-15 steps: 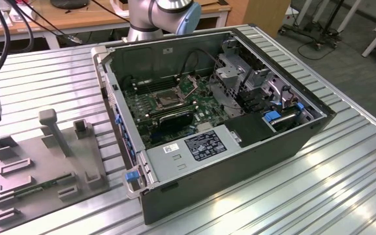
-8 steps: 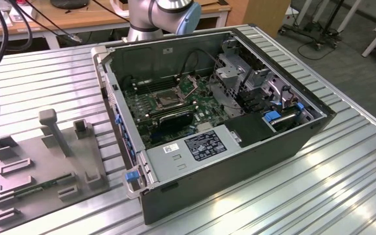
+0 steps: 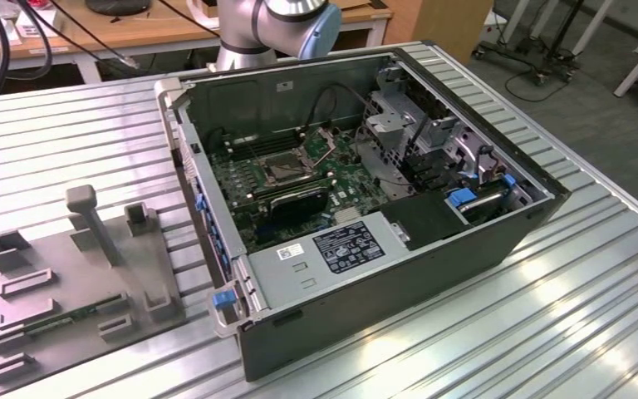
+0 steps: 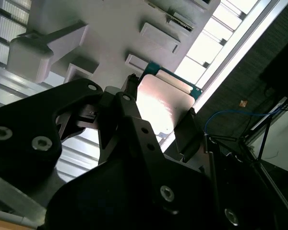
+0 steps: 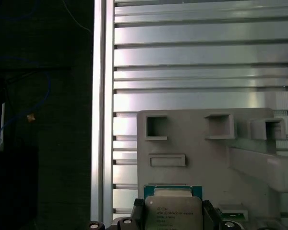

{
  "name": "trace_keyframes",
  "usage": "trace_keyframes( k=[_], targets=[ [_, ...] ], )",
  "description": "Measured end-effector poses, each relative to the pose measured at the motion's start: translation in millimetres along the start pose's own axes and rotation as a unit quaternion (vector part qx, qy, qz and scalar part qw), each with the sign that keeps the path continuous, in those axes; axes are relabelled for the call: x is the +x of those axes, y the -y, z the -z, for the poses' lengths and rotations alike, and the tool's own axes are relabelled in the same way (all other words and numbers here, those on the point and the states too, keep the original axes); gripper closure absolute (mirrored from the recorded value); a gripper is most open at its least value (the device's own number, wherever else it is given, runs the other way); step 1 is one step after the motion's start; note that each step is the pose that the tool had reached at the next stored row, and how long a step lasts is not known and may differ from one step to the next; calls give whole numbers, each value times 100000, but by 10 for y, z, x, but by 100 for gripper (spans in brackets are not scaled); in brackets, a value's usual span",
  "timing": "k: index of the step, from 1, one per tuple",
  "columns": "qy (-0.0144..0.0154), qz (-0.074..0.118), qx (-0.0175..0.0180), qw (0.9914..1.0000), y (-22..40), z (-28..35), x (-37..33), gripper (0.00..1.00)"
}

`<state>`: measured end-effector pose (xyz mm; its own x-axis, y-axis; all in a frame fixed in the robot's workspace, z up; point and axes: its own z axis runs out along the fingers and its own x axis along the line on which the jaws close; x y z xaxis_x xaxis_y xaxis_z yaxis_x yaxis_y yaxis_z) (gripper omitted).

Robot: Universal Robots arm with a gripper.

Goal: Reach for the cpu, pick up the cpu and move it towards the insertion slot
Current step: 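Pick up the cpu and move it towards the insertion slot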

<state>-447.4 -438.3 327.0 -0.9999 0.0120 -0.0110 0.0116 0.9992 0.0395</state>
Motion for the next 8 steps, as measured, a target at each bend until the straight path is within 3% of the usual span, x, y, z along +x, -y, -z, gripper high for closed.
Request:
trace_keyframes(
  k=[8],
  targets=[
    [1, -1, -2, 100000, -3, 69, -1, 45]
  ],
)
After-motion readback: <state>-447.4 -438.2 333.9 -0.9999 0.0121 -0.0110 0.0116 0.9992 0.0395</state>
